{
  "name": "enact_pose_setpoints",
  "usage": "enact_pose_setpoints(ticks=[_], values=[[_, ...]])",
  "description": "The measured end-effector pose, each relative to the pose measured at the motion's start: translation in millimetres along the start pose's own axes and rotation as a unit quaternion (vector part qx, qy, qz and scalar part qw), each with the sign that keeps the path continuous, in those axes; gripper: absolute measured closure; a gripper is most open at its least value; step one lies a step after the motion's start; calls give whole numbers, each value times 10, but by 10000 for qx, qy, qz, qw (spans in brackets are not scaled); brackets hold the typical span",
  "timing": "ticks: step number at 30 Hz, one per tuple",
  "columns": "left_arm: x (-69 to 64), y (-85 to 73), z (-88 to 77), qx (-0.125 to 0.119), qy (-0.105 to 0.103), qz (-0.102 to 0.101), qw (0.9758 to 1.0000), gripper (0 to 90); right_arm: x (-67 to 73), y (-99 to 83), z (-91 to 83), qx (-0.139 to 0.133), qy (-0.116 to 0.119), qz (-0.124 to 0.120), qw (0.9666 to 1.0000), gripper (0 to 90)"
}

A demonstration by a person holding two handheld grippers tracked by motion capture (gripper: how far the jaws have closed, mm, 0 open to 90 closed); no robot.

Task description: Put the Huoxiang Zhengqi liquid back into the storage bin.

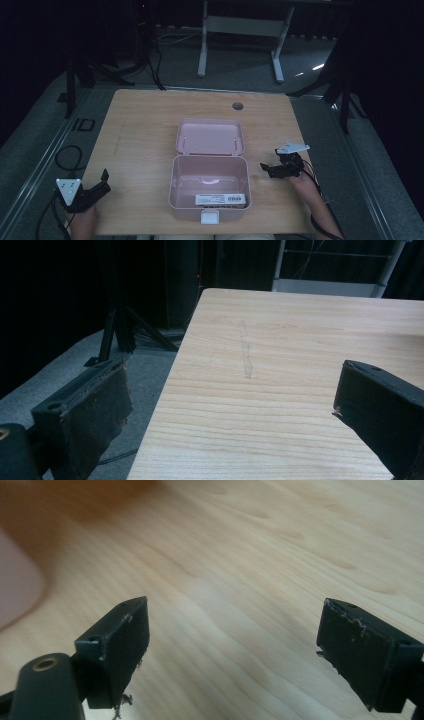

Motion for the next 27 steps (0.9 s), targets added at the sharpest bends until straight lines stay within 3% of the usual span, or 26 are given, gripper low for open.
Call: enact_pose_setpoints(ticks=[5,11,15,22,27], values=[[-2,0,0,0,-1,16,10000,21,-116,-71,-49,-301,-256,365,9986,127],[-3,0,1,-2,-4,18,10000,21,-238,-163,-93,-460,-633,596,9951,126],[-3,0,1,0,-4,23,10000,21,-311,-204,-145,-572,-896,725,9917,126],[-6,0,3,0,0,27,10000,21,-439,-327,-190,-662,-1361,1073,9826,126],[-9,0,4,8,1,39,10000,21,-491,-367,-201,-740,-1547,1157,9784,126]])
Point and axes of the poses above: each handheld gripper's, and its own axes: z roughly forward along the jaws, y roughly out of its top, x roughly to its left, the point moved 5 cm from there along z, roughly forward along the jaws, and after that the axes turned 9 degrees about z, right-handed, at the moved point
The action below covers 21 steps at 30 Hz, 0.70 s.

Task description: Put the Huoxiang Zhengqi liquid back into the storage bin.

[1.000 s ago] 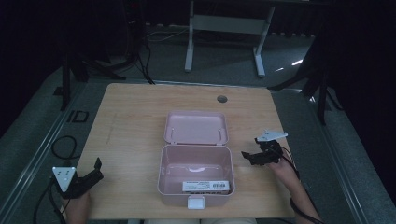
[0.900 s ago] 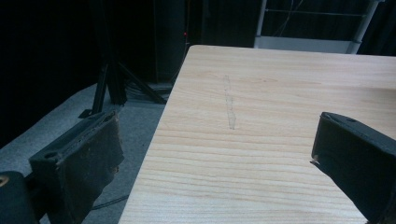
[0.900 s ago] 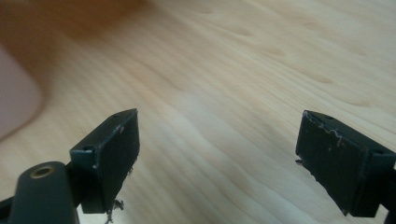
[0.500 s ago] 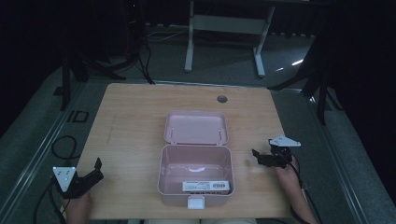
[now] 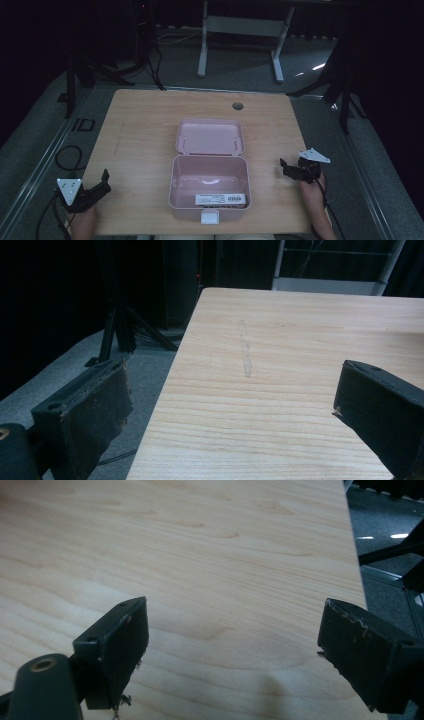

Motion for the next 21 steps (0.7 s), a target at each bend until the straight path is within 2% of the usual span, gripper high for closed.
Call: enact_pose_setpoints(ticks=[4,5,7,13,16,18,21], values=[[-2,0,1,3,-5,4,10000,21,-39,8,-24,-131,-122,130,9998,126],[-4,0,0,2,-10,12,10000,21,-58,11,-40,-216,-245,167,9993,126],[-4,0,-1,-1,-19,15,10000,21,-75,7,-50,-250,-344,154,9990,126],[-3,1,-2,-15,-32,1,10000,21,-110,23,-122,-593,-390,207,9973,126],[-4,1,-1,-14,-40,4,10000,21,-133,38,-174,-789,-370,309,9957,124],[-4,1,-2,-19,-41,-5,10000,21,-169,32,-204,-853,-430,356,9948,124],[-3,1,-1,-15,-43,-1,10000,21,-253,-10,-213,-727,-681,408,9942,124]])
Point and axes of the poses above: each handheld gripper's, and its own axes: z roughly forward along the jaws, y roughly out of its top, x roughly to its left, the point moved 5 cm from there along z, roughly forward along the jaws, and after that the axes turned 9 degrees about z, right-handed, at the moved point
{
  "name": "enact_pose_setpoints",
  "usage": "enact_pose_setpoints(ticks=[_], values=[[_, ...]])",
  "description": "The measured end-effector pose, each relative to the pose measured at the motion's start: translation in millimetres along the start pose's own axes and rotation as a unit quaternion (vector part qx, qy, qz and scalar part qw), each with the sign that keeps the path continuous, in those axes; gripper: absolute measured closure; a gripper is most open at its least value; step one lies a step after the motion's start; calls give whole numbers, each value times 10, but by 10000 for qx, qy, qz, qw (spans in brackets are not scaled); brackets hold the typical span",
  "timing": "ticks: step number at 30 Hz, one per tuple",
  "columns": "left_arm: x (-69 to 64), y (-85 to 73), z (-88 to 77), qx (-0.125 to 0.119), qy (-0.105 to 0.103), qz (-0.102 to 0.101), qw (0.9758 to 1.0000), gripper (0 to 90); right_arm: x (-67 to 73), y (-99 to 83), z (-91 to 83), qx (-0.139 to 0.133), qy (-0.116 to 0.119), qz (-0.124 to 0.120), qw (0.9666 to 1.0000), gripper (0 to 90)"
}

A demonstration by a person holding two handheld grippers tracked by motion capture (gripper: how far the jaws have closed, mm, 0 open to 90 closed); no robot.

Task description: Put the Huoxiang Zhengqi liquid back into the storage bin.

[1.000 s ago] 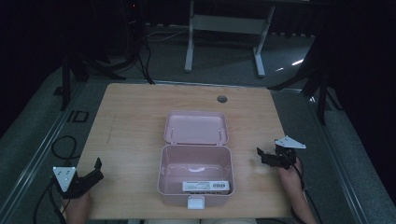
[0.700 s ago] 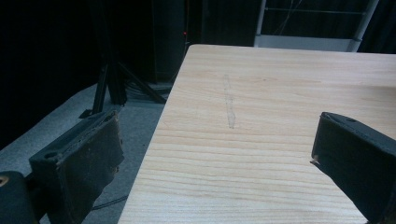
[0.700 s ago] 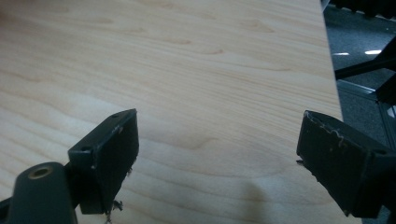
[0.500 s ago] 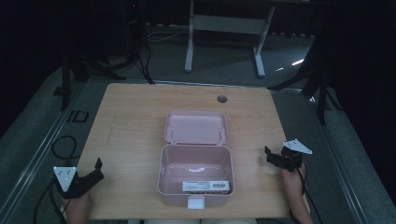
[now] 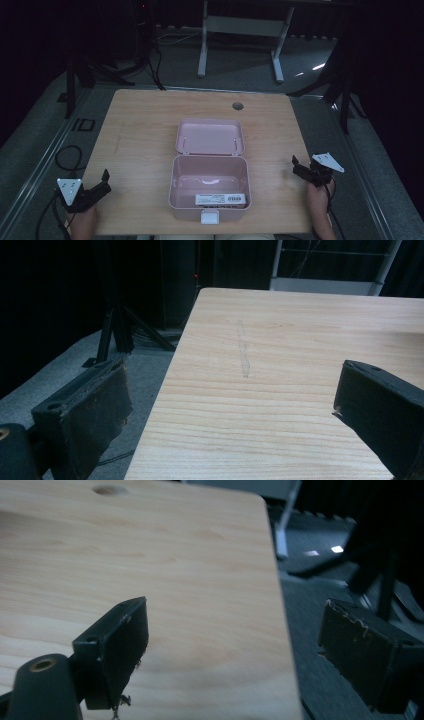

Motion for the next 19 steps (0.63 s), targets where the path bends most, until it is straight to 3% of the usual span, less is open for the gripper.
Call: enact_pose_setpoints(ticks=[2,5,10,19], values=[[-1,0,1,5,3,0,10000,21,-56,-17,-7,44,-114,120,9999,125],[-1,-1,2,11,4,0,10000,21,-74,0,-46,-83,-20,279,9996,126],[-3,-1,2,14,8,9,10000,21,-44,-4,-45,-61,104,190,9997,126],[-1,-1,1,9,16,-4,10000,21,-37,-14,-29,19,116,129,9998,126]])
Point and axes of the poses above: each handheld gripper's, and its own axes: z roughly forward along the jaws, y roughly out of its top, x roughly to its left, the point moved 5 cm from there along z, roughly forward along the jaws, and after that the axes turned 9 degrees about z, right-handed, at the moved point
